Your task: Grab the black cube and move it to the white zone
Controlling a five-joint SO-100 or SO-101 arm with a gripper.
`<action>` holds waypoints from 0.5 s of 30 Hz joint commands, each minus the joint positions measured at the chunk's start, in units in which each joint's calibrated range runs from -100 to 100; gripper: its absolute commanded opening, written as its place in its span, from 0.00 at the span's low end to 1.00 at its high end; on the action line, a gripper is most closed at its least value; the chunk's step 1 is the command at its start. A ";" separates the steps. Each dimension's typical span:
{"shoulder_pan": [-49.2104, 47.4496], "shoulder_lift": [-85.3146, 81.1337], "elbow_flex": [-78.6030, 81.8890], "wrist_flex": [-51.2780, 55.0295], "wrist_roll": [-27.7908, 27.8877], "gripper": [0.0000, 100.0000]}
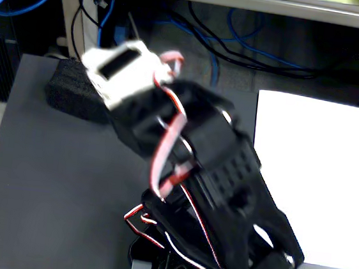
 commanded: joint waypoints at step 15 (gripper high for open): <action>-5.64 51.54 -33.15 -1.26 -8.46 0.03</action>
